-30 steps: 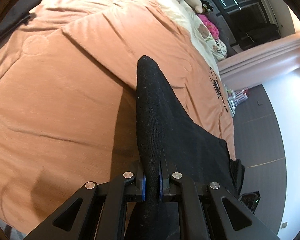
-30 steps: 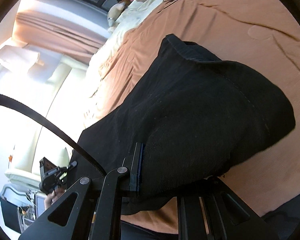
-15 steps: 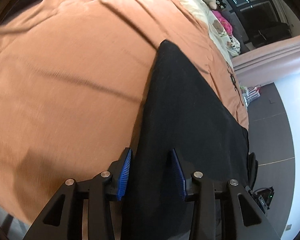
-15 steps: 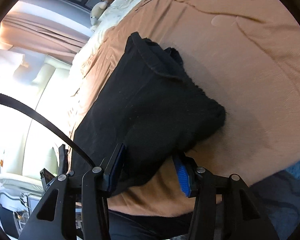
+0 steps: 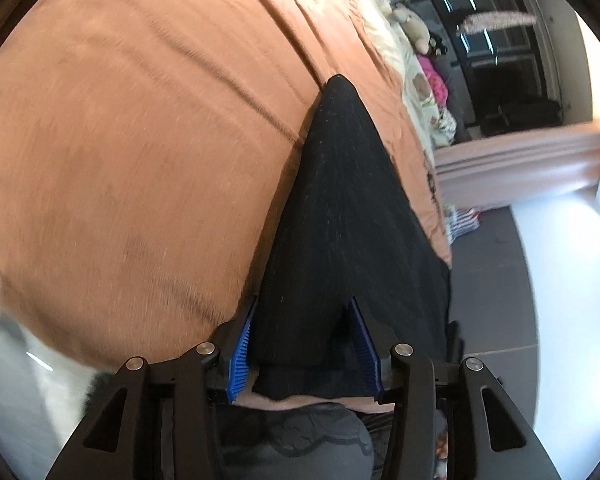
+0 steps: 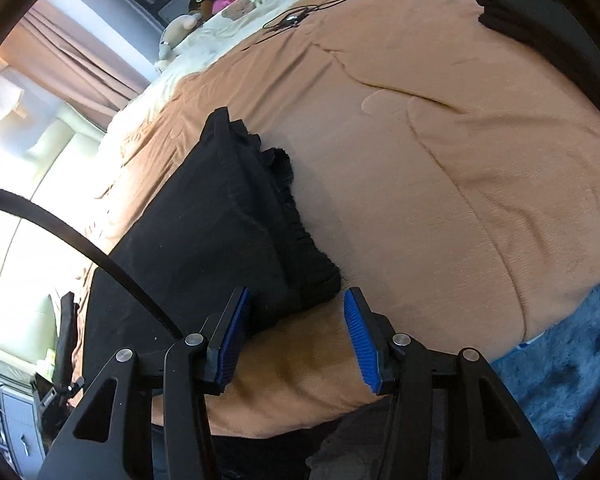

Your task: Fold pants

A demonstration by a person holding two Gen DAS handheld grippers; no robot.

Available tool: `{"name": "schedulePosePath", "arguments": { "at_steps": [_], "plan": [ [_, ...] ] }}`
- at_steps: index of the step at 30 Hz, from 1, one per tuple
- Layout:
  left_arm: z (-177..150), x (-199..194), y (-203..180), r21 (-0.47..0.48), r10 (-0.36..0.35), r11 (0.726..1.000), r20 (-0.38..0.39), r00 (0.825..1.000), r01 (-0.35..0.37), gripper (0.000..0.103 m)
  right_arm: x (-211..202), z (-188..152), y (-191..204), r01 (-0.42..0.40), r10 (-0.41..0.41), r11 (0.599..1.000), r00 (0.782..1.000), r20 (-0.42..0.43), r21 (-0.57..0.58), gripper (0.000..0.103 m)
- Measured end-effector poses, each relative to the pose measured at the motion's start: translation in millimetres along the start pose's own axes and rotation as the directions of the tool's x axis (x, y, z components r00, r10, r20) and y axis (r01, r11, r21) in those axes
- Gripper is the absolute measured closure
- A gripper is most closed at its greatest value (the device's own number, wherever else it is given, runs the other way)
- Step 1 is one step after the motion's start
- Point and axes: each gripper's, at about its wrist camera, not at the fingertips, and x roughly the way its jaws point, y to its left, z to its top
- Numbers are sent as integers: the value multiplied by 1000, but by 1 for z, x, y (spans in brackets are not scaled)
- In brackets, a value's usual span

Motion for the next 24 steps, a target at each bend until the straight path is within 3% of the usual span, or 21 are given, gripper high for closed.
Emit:
{"name": "schedulePosePath", "arguments": {
  "at_steps": [8, 14, 18, 20, 21, 24],
  "plan": [
    [-9, 5, 8, -74, -116, 990, 41, 992, 119, 49, -29, -2, 28, -59, 77, 985, 991, 110, -160, 59],
    [-7, 13, -1, -93, -142, 985, 71, 987, 149, 45, 0, -14, 36, -120, 137, 957, 990, 45, -265, 78],
    [-7, 17, -5, -101, -109, 988, 102, 989, 119, 45, 26, -14, 39, -137, 140, 945, 990, -12, -297, 78],
    [-8, 16, -7, -106, -73, 991, 115, 991, 85, 67, 33, -11, 43, -111, 110, 948, 994, -21, -299, 78],
    [-8, 15, -7, -102, -62, 992, 118, 991, 74, 90, 38, -9, 40, -103, 101, 951, 995, -23, -293, 78],
    [-7, 7, -8, -108, -69, 990, 142, 987, 85, 94, 45, 1, 41, -119, 113, 960, 993, -38, -255, 82]
  ]
}}
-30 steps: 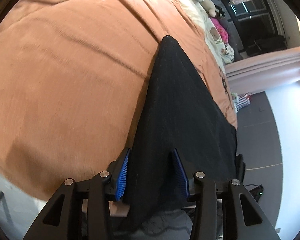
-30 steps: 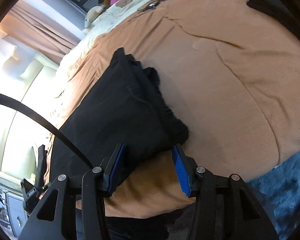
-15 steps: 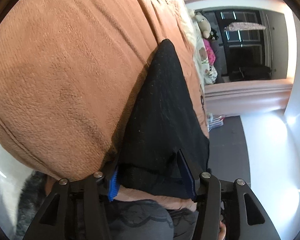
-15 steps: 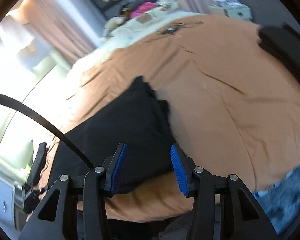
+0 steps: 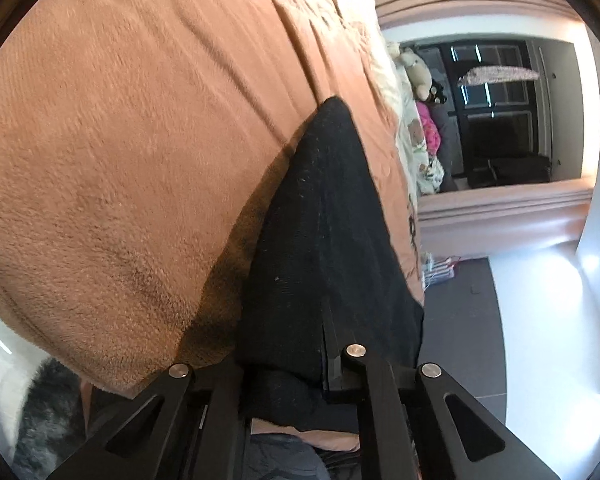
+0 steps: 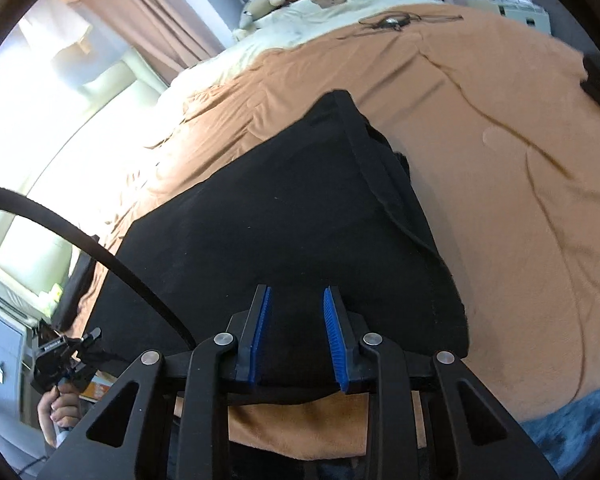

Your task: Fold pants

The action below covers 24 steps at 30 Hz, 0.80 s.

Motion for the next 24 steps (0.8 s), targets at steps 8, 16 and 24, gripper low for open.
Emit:
{"name": "schedulePosePath", "arguments": {
  "at_steps": [8, 16, 24],
  "plan": [
    [8, -25, -33, 63, -4, 998, 58, 998, 0, 95, -15, -15, -1, -36, 37, 998, 999, -13, 59, 84],
    [12, -33, -26, 82, 22, 996, 69, 997, -28, 95, -8, -33, -9, -2, 6, 998, 998, -59, 71, 95],
    [8, -23, -3, 60, 59, 996, 39, 998, -61, 92, -5, -32, -2, 12, -4, 998, 992, -127, 64, 95]
  ]
}}
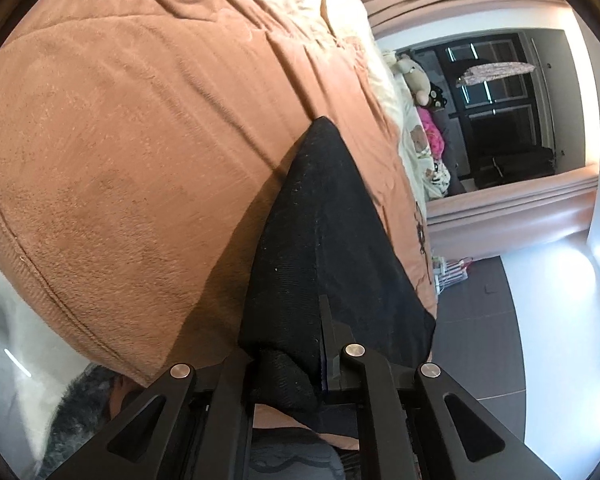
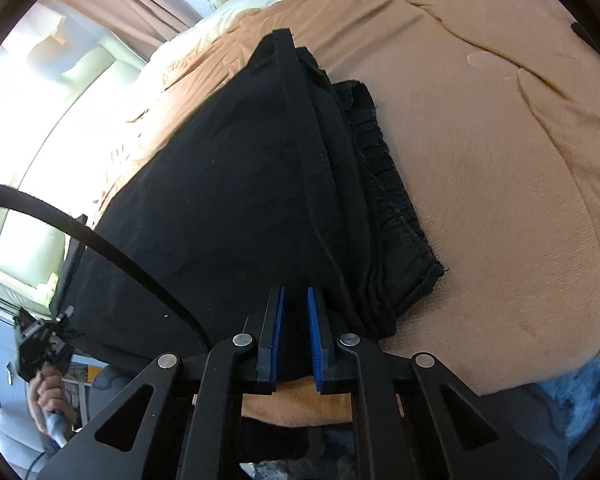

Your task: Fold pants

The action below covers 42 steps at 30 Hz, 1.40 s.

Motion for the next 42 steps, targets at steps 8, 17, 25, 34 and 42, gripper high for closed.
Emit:
{"name": "schedulePosePath", "arguments": {
  "at_steps": [8, 17, 25, 34, 42],
  "plan": [
    [-2, 4, 2, -7, 22, 1000, 1, 1000, -22, 73, -17, 29, 26, -17, 22, 996, 998, 53, -88, 91],
    [-3, 3, 14, -39, 29, 999, 18, 999, -29, 68, 5, 70, 46, -30, 35, 983, 999, 24, -183, 91],
    [-10, 1, 21, -65, 30, 997, 23, 999, -28, 67, 50, 106, 29, 30, -34, 986, 999, -21, -163, 99],
    [-9, 2, 14, -63, 64, 996, 32, 997, -62, 66, 63, 126, 28, 63, -64, 987, 998, -5, -151, 103],
    [-9, 3, 8, -67, 79, 995, 34, 996, -76, 65, 78, 148, 42, 145, -149, 968, 989, -5, -207, 103]
  ]
}}
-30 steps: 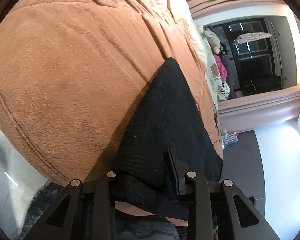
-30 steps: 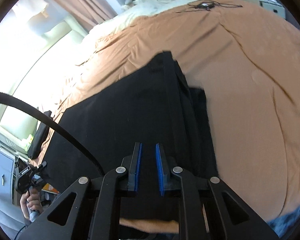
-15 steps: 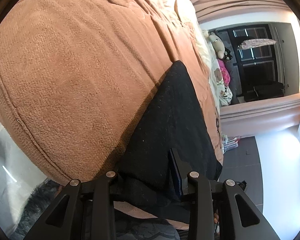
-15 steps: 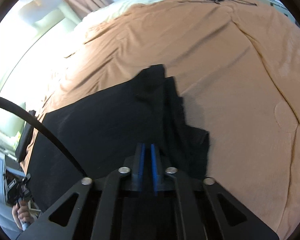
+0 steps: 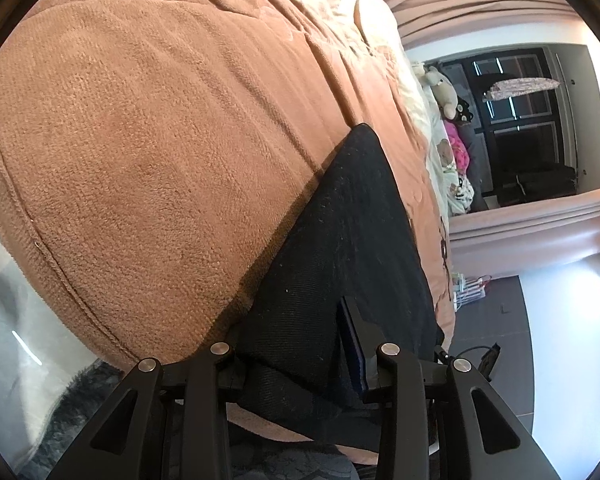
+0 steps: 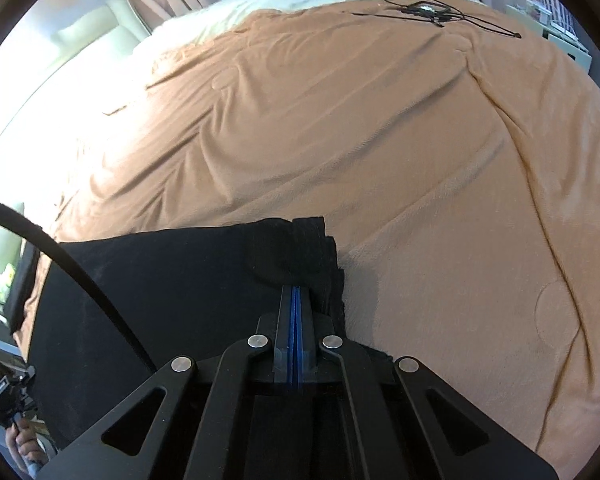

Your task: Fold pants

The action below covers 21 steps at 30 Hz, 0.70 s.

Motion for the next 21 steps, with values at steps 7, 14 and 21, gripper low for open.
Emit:
{"name": "schedulePosePath", "arguments": {
  "at_steps": [7, 14, 21],
  "plan": [
    [2, 4, -3, -10, -24, 1000, 7, 1000, 25, 54, -26, -4, 41, 35, -33, 997, 999, 23, -68, 103],
    [5, 6, 2, -51, -82, 995, 30, 996, 84, 52, -47, -23, 87, -107, 109, 988, 994, 13, -115, 103],
    [3, 2, 19, -92, -119, 988, 35, 992, 122, 76, -32, -44, 130, -139, 134, 978, 990, -41, -158, 103]
  ]
}}
